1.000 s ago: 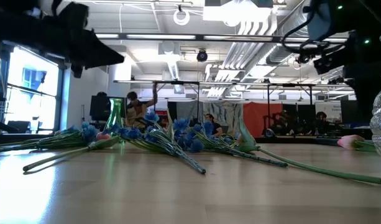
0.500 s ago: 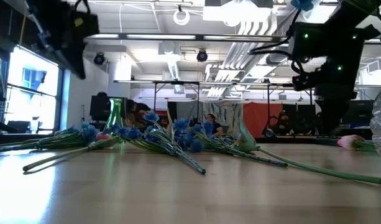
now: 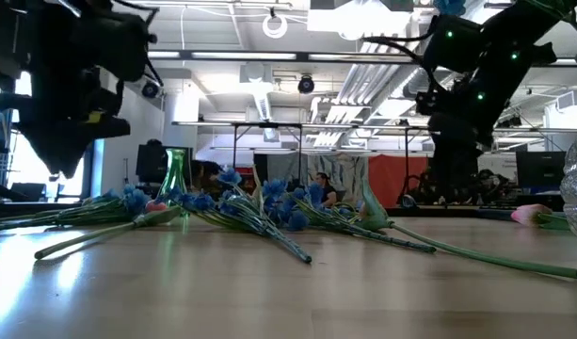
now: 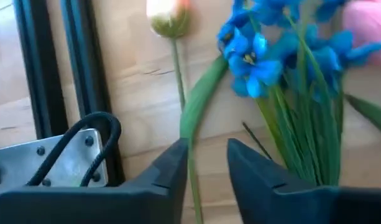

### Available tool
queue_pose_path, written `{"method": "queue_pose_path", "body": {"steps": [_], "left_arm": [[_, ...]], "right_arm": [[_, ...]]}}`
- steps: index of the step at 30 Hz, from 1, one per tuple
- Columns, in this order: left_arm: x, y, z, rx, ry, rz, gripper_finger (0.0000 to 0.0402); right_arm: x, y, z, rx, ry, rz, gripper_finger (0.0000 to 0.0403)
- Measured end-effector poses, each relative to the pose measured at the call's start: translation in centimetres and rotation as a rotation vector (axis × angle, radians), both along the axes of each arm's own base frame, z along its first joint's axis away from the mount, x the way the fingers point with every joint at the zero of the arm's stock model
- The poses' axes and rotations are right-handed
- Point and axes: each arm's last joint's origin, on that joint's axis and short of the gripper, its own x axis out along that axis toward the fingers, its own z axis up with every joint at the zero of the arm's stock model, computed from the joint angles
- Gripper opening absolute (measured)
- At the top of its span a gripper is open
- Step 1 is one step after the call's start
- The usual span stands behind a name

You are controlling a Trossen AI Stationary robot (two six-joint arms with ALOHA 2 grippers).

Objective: Sort flowers into vase by color
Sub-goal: Put the left pink tulip into the green vase

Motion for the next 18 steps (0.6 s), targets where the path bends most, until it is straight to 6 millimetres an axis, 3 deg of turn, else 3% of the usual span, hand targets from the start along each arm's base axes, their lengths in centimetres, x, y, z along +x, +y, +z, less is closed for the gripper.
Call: {"method": "queue_pose_path", "body": {"steps": [6,13,18], "left_arm": [[0.3,2.1,-1.2,-0.047,0.085,0.107,0.0166],[1.5,4.4,-3.5,-0.104,0.162,0.091,0.017],[1.7,5.6,-5.2,-0.169,0.249,0.1,0.0151]], "right_arm": [[0.5,0.8,0.2,-0.003,-0.044,0.019,0.0245],[0.6,2.7,0.1,-0.03,-0.037,0.069,0.0245],[0.3,4.0,-0.1,-0.05,-0.005,0.083,0.0245]]}}
